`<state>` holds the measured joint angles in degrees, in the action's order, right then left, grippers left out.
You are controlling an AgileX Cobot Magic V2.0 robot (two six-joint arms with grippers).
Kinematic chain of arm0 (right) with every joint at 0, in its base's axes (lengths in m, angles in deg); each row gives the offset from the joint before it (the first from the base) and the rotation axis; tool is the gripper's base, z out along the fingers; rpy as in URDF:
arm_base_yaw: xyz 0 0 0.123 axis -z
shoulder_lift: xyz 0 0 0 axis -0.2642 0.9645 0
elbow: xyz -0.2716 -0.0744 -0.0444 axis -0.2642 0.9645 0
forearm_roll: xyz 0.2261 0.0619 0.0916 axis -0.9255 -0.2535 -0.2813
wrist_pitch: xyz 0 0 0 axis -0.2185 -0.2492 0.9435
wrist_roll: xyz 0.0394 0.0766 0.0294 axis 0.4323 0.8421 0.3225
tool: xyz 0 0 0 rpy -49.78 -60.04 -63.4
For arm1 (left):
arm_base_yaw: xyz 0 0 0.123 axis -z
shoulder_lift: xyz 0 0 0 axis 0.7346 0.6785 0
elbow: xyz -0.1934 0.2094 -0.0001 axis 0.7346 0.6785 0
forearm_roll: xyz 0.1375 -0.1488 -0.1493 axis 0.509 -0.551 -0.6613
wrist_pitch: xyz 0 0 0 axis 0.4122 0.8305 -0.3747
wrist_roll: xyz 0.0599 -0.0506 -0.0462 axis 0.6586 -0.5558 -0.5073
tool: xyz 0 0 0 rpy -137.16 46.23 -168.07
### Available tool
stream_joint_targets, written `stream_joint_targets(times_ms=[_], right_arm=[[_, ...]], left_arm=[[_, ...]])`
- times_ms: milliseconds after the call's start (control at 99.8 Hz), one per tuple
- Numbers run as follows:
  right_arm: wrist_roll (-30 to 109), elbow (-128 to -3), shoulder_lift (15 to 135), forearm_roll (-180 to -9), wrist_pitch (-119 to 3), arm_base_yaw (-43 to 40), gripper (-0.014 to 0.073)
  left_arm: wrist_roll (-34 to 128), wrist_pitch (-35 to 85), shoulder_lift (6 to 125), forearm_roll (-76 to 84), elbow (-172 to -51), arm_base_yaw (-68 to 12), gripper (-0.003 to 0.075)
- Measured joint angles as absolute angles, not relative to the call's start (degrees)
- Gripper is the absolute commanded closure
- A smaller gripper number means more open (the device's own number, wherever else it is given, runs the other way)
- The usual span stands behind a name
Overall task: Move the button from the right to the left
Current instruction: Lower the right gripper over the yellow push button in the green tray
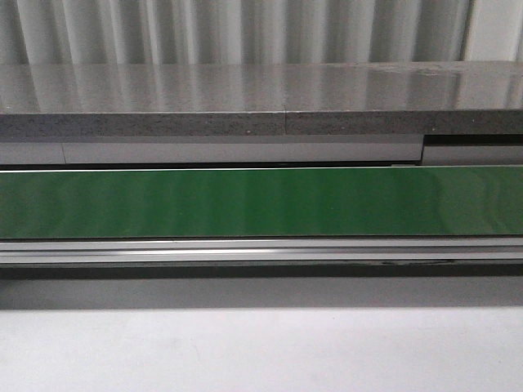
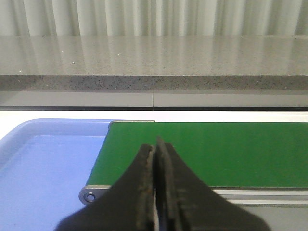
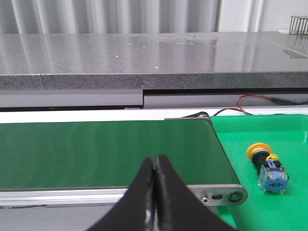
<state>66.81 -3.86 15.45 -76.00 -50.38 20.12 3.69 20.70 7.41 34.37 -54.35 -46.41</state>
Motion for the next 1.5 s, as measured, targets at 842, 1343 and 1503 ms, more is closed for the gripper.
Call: stream_joint_targets(times_ms=[842, 1343, 1503], right_arm=[[66.94, -25.40, 16.97, -76.00, -76.54, 20.12, 0.0659], [67.78, -45.20, 48.22, -76.00, -89.13, 20.12, 0.0659], [71.77, -49.95, 58.56, -76.00, -90.13, 20.12, 0.0659]], left_arm=[[3.78, 20.70, 7.41, 34.37, -54.35, -46.41, 0.0740], [3.78, 20.70, 7.41, 34.37, -54.35, -46.41, 0.0740], [3.78, 20.70, 7.41, 34.37, -54.35, -46.41, 0.0740]])
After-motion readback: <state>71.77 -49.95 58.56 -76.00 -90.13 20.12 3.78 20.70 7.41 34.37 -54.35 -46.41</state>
